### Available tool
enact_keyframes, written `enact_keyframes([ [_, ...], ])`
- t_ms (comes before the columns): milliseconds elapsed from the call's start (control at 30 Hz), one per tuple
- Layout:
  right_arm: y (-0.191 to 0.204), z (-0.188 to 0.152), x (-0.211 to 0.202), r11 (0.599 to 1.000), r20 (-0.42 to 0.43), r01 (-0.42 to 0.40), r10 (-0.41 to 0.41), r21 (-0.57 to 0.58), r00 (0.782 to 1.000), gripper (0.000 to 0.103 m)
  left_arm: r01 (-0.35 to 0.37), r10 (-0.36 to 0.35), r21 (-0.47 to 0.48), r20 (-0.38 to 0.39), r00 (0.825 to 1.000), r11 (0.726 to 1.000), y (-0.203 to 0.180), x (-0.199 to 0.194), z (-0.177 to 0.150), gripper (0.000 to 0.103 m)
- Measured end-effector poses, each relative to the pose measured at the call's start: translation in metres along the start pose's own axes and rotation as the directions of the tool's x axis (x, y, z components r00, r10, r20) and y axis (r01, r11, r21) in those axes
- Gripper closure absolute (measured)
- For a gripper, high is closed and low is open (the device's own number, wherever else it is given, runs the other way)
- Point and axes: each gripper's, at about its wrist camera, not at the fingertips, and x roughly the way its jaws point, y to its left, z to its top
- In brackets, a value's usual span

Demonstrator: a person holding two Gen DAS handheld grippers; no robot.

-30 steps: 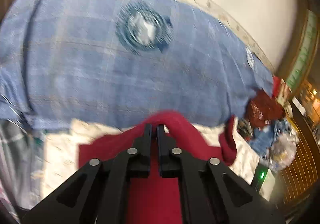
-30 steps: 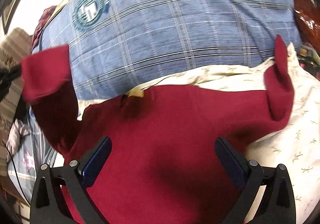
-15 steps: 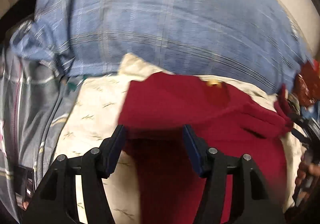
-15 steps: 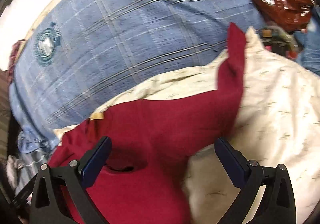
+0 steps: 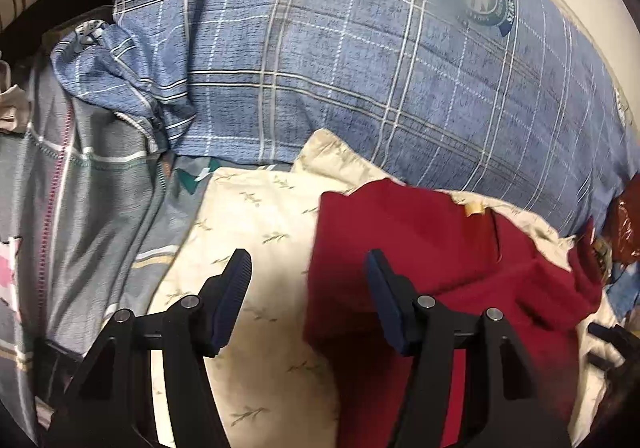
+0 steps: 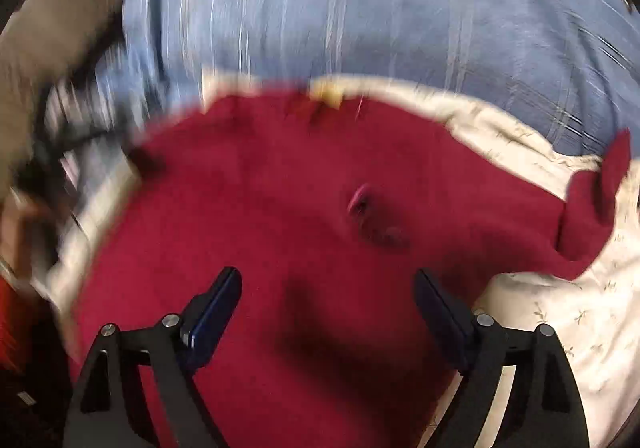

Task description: Fold small clothes

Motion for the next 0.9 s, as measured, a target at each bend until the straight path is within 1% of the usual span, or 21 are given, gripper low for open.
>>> enact_keyframes([
  [67, -0.013, 0.007, -0.017, 0.996, 0.119, -0.033, 0.023, 0.086, 0.993, 0.009, 0.001, -0.002, 0.008, 0.008, 1.0, 1.0, -0.004, 0.001, 0.0, 0.039],
  [133, -0.021, 0.016, -0.019, 0.986, 0.211, 0.059, -0.092, 0.159, 0.973, 0.005, -0.014, 0.014, 0.032, 0.007, 1.0, 0.999, -0.009, 0.004, -0.002, 0.038],
  [167, -0.022, 0.02, -0.014, 0.979, 0.22, 0.101, -0.14, 0.178, 0.965, 0.005, -0.018, 0.018, 0.045, 0.0, 1.0, 0.999, -0.012, 0.007, -0.002, 0.038],
  [200, -0.023, 0.025, -0.003, 0.968, 0.218, 0.143, -0.188, 0.204, 0.958, 0.005, -0.024, 0.024, 0.054, -0.007, 1.0, 0.998, -0.013, 0.01, -0.003, 0.038],
  [233, -0.025, 0.029, 0.009, 0.966, 0.204, 0.134, -0.181, 0.223, 0.962, 0.005, -0.029, 0.029, 0.059, -0.011, 1.0, 0.998, -0.014, 0.011, -0.004, 0.038],
  [267, -0.026, 0.028, 0.018, 0.968, 0.186, 0.1, -0.144, 0.229, 0.972, 0.006, -0.03, 0.031, 0.061, -0.013, 0.999, 0.998, -0.013, 0.011, -0.004, 0.038],
  [300, -0.022, 0.026, 0.03, 0.975, 0.14, 0.05, -0.082, 0.217, 0.987, 0.012, -0.031, 0.031, 0.062, -0.012, 0.999, 0.998, -0.013, 0.01, -0.004, 0.038],
  [333, -0.012, 0.024, 0.04, 0.985, 0.069, 0.014, -0.026, 0.171, 0.997, 0.024, -0.033, 0.033, 0.061, -0.008, 0.999, 0.998, -0.011, 0.009, -0.003, 0.038],
  [367, 0.0, 0.017, 0.046, 0.995, -0.022, -0.007, 0.01, 0.096, 1.0, 0.029, -0.034, 0.034, 0.057, -0.003, 0.999, 0.998, -0.01, 0.007, -0.003, 0.038],
  [400, 0.012, 0.01, 0.049, 1.0, -0.107, 0.0, 0.001, 0.007, 0.994, 0.034, -0.032, 0.032, 0.047, 0.004, 0.999, 0.998, -0.007, 0.004, -0.001, 0.038],
  [433, 0.021, -0.002, 0.046, 0.997, -0.161, 0.017, -0.029, -0.074, 0.987, 0.033, -0.029, 0.029, 0.037, 0.009, 1.0, 0.999, -0.005, 0.003, 0.0, 0.038],
  [467, 0.026, -0.01, 0.041, 0.993, -0.18, 0.018, -0.038, -0.115, 0.983, 0.033, -0.028, 0.028, 0.029, 0.013, 1.0, 0.999, -0.004, 0.002, 0.001, 0.038],
  [533, 0.021, -0.014, 0.022, 0.996, -0.163, -0.001, -0.014, -0.094, 0.987, 0.031, -0.023, 0.022, 0.024, 0.019, 1.0, 0.999, -0.004, 0.001, 0.003, 0.038],
  [600, 0.002, -0.009, -0.007, 0.998, -0.059, -0.058, 0.06, 0.026, 0.996, 0.029, -0.011, 0.01, 0.032, 0.019, 1.0, 0.999, -0.008, 0.001, 0.003, 0.038],
  [633, -0.011, -0.005, -0.023, 0.989, 0.021, -0.109, 0.107, 0.1, 0.994, 0.021, -0.006, 0.005, 0.039, 0.02, 1.0, 0.999, -0.011, 0.002, 0.002, 0.037],
  [667, -0.018, -0.005, -0.031, 0.983, 0.072, -0.117, 0.107, 0.14, 0.992, 0.015, -0.004, 0.003, 0.044, 0.02, 1.0, 0.999, -0.013, 0.003, 0.002, 0.034],
  [700, -0.025, -0.001, -0.035, 0.981, 0.116, -0.093, 0.073, 0.173, 0.991, 0.009, 0.0, 0.0, 0.055, 0.012, 1.0, 0.999, -0.016, 0.007, 0.001, 0.03],
  [733, -0.029, 0.002, -0.034, 0.98, 0.147, -0.005, -0.024, 0.2, 0.989, 0.009, 0.004, -0.004, 0.067, -0.007, 1.0, 0.998, -0.018, 0.012, -0.001, 0.03],
  [800, -0.027, 0.004, -0.008, 0.975, 0.106, 0.127, -0.148, 0.182, 0.983, 0.008, 0.009, -0.003, 0.094, -0.062, 0.998, 0.996, -0.024, 0.023, -0.006, 0.03],
  [867, -0.028, -0.001, 0.026, 0.972, 0.026, 0.145, -0.152, 0.185, 0.988, 0.015, 0.011, 0.003, 0.123, -0.115, 0.993, 0.992, -0.03, 0.033, -0.013, 0.03],
  [900, -0.027, -0.007, 0.041, 0.975, -0.017, 0.12, -0.118, 0.19, 0.993, 0.03, 0.004, 0.017, 0.145, -0.146, 0.989, 0.989, -0.034, 0.037, -0.017, 0.03],
])
